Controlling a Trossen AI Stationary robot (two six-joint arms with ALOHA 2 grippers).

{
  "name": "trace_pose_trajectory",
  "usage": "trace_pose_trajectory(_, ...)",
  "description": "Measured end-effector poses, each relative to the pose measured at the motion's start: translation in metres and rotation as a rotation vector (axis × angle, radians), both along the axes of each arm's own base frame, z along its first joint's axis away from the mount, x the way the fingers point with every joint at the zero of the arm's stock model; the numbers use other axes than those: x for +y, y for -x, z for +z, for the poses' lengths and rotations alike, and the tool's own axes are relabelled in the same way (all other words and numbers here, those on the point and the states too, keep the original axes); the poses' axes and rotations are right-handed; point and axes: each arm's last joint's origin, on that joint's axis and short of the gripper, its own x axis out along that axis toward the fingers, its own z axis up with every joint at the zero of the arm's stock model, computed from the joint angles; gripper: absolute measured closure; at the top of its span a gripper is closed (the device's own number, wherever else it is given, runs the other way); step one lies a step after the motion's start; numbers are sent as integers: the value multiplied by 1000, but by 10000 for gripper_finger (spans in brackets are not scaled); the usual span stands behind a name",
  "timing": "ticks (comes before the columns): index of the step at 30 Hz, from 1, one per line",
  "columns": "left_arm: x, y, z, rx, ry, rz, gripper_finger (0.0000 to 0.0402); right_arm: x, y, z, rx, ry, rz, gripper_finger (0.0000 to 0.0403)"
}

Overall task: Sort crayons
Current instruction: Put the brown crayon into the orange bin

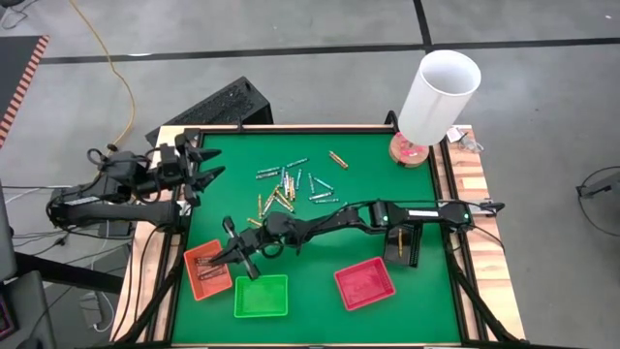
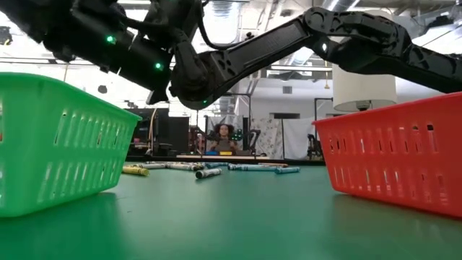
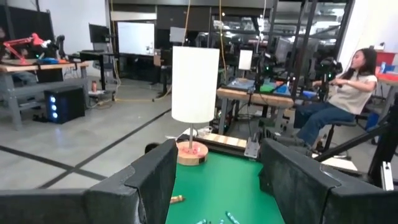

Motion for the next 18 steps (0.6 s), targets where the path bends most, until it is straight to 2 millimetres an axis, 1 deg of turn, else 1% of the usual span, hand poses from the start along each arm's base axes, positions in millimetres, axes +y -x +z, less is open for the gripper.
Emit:
trace_pose_trajectory(3,0,0,1,-10,-1,0,178,-4,-4,-6,71,-10,-56,403)
trace_pose_trajectory(5,0,0,2,-19,-2,0,178,-7,-5,-8,78,10,-72,403)
trace_pose_trajectory(12,0,0,2,-18,-1,2,178,0,-5,-9,67,40,-104,403)
trace_pose_trajectory(18,0,0,2,-16,-1,3,178,5,-4,-9,56,60,-96,403)
